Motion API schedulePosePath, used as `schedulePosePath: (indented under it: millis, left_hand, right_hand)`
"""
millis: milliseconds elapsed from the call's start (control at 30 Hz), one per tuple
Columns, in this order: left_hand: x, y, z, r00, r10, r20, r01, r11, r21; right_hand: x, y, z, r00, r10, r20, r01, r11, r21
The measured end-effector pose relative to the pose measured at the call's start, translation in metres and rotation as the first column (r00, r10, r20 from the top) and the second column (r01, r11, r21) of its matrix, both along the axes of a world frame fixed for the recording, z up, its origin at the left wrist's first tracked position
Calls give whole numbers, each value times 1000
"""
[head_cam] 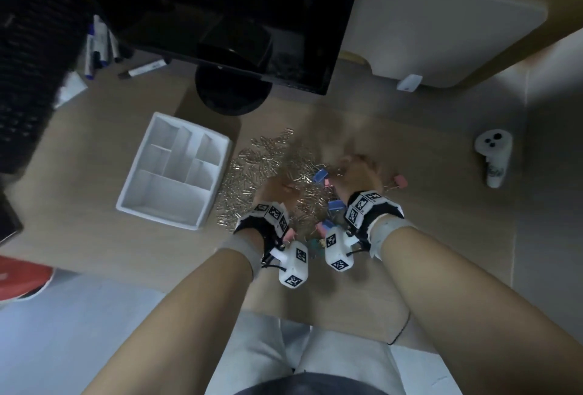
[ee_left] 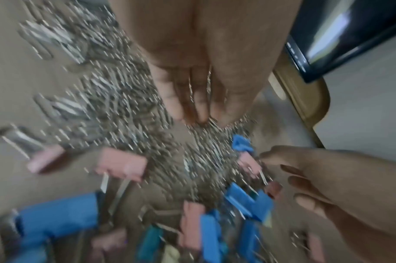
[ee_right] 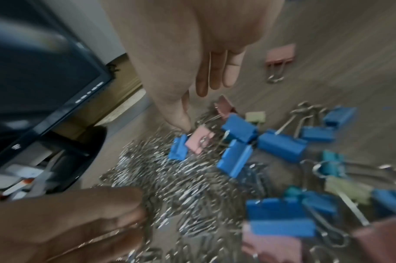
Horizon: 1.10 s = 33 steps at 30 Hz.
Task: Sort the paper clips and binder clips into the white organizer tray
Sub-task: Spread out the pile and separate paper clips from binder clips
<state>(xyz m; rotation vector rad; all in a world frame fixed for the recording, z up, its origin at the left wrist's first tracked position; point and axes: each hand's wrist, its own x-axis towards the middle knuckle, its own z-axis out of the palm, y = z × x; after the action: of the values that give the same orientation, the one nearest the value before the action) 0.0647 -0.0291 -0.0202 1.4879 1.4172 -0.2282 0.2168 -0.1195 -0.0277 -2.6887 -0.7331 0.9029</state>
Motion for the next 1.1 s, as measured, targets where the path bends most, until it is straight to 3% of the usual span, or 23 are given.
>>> schedulePosePath:
  millis: [67, 167, 267, 467, 600, 667, 767, 867, 933, 1000, 1100]
  left_hand:
    - [-23, 19, -7, 997, 50, -62, -47, 998, 47]
    - [-55, 36, -11, 963, -80, -259, 144, 960, 239]
    - [-72, 42, -18, 965, -142, -219, 214, 912, 350]
    - [-82, 54, -27, 936, -279, -216, 337, 888, 312]
    - [-68, 68, -22, 969, -240, -61, 246, 916, 316]
    - [-62, 80, -23, 978, -210, -13, 200, 907, 371]
    - [-54, 94, -28, 955, -273, -113, 295, 886, 358]
    - [-48, 98, -30, 865, -414, -282, 494, 799, 343]
    - [-45, 98, -29, 828, -475, -296, 556, 763, 330]
    - [-45, 94, -28, 845, -498, -195, 535, 790, 300]
    - [-45, 93, -22, 874, -473, -111, 484, 829, 279]
  right_hand:
    - [-14, 17, 4, 999, 37, 13, -38, 999, 18]
    - [-33, 40, 6, 983, 185, -3, -185, 983, 7]
    - [-49, 61, -8, 967, 246, -63, -247, 969, -7]
    - [-77, 64, -24, 947, 321, 2, -321, 947, 10]
    - [-77, 69, -17, 961, 276, -33, -268, 952, 145]
    - [-65, 82, -13, 970, 241, 16, -241, 963, 122]
    - [-53, 104, -16, 973, 224, 63, -225, 974, 8]
    - [-59, 111, -28, 964, 257, 67, -251, 964, -83]
    - [-69, 106, -35, 956, 291, 48, -291, 957, 5]
    - [-78, 96, -37, 945, 327, 19, -327, 938, 117]
    - [-76, 89, -29, 962, 265, 60, -271, 934, 232]
